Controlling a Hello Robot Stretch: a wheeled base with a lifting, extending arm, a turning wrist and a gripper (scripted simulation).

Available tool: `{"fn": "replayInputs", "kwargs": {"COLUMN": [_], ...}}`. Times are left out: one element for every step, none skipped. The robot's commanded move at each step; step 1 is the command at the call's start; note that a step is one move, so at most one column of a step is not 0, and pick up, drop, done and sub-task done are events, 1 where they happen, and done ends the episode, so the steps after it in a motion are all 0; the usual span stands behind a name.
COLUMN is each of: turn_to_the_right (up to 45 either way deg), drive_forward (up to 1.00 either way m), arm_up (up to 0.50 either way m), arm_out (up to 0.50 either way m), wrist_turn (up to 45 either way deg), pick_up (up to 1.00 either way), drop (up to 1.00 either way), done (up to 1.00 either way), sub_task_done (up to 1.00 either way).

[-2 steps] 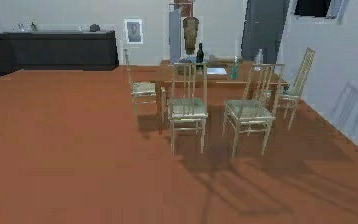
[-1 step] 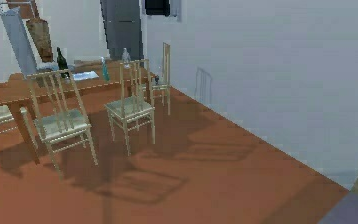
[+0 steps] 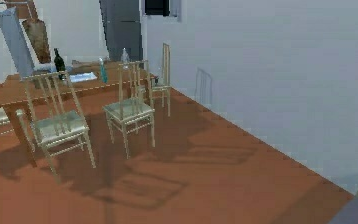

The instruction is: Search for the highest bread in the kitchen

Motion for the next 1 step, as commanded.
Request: {"fn": "replayInputs", "kwargs": {"turn_to_the_right": [-21.0], "drive_forward": [0.0], "arm_up": [0.0], "arm_out": [0.0], "wrist_turn": [0.0], "pick_up": [0.0], "drop": [0.0], "done": [0.0], "sub_task_done": [0.0]}}
